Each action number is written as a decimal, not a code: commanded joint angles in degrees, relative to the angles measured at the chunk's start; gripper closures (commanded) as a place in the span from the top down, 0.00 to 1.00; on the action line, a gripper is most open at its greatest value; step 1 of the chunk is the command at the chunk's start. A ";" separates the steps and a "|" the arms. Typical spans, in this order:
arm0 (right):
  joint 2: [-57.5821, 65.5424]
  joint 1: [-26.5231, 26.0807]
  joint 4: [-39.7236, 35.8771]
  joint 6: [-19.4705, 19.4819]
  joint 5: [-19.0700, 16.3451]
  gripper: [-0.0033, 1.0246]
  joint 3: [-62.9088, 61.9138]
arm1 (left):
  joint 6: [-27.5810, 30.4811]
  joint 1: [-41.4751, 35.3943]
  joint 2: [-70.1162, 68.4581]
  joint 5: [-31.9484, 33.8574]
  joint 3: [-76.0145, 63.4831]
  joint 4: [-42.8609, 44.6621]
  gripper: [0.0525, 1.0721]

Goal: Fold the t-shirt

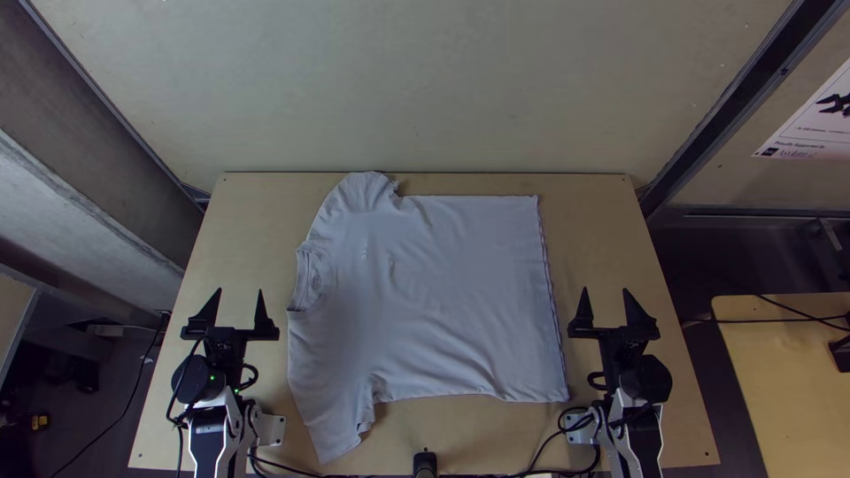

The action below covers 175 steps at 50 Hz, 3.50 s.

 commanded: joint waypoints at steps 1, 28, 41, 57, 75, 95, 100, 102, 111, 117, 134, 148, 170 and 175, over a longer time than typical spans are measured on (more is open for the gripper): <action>-0.25 -0.08 -0.97 0.77 0.30 0.96 -0.53 | 0.85 0.28 -0.69 0.06 -2.76 -0.91 0.95; -0.25 -0.08 -0.97 0.77 0.21 0.96 -0.53 | 0.85 0.28 -0.69 0.06 -2.76 -0.91 0.95; -0.25 -0.08 -0.97 0.68 0.21 0.96 -0.53 | 0.85 0.10 -0.69 0.06 -2.76 -0.91 0.95; -0.25 0.01 -0.97 1.03 0.21 0.96 -0.53 | 0.85 0.10 -0.69 0.06 -2.76 -0.91 0.95; -0.25 -0.61 -0.97 0.51 0.30 0.96 -0.53 | 0.68 -0.08 -0.69 -0.55 -2.76 -1.09 0.95; -0.34 -2.01 0.96 3.14 0.48 0.96 3.77 | -0.73 2.30 -0.69 -0.90 0.58 -1.44 0.95; -0.08 -1.84 2.54 2.97 0.48 0.96 6.76 | -0.73 1.59 -0.60 -0.81 2.77 -0.47 0.95; 0.10 -1.48 3.16 2.70 0.48 0.96 7.99 | -0.73 1.24 -0.60 -0.81 3.48 -0.03 0.95; 2.47 -0.87 5.88 0.07 0.48 0.96 12.65 | 0.33 -0.87 0.10 -0.73 6.03 5.42 0.95; 4.32 -0.78 9.84 -1.60 0.39 0.96 14.76 | 2.08 -2.98 1.51 -0.55 7.26 10.60 0.95; 20.67 1.94 17.05 -2.57 0.48 0.96 26.80 | 0.50 -3.94 17.50 -0.64 22.11 14.65 0.95; 36.13 2.12 17.93 -2.22 0.48 0.96 39.19 | -0.90 -4.65 34.20 -0.81 38.02 15.26 0.95; 56.53 2.03 17.05 -2.04 1.09 0.96 56.60 | -3.98 -14.23 61.80 -9.95 69.39 -5.04 0.95; 60.57 2.12 14.94 -1.52 1.62 0.96 60.20 | -5.74 -15.63 66.64 -9.95 73.96 -6.36 0.95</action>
